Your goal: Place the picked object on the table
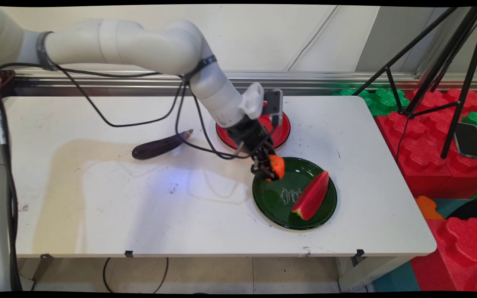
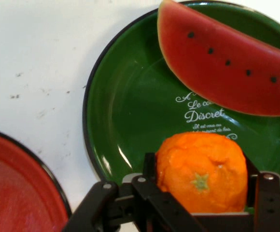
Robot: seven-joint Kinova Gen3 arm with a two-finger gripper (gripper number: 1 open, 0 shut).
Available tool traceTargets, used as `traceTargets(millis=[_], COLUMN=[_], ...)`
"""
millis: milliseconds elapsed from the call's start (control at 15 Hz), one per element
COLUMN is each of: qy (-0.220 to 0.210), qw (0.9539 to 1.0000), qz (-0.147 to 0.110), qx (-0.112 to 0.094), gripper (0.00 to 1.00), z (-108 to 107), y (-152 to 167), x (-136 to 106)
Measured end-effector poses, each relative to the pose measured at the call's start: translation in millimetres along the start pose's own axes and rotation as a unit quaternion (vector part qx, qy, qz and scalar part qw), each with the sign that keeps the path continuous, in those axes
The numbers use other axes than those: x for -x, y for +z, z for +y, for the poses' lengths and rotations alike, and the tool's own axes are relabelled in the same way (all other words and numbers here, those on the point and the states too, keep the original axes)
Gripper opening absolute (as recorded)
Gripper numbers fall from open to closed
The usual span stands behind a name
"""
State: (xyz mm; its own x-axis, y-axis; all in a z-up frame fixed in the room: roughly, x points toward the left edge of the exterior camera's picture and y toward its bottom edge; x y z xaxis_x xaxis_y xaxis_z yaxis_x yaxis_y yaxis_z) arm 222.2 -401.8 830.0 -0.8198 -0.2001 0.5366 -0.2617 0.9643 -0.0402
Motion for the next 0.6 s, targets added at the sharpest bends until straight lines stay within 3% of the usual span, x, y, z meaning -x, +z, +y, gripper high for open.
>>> traceTargets(millis=[600], qy=[-0.044], qw=[0.9987], qz=[0.018], qx=[-0.019], gripper=[0.00], z=[6], y=[-87], x=[32])
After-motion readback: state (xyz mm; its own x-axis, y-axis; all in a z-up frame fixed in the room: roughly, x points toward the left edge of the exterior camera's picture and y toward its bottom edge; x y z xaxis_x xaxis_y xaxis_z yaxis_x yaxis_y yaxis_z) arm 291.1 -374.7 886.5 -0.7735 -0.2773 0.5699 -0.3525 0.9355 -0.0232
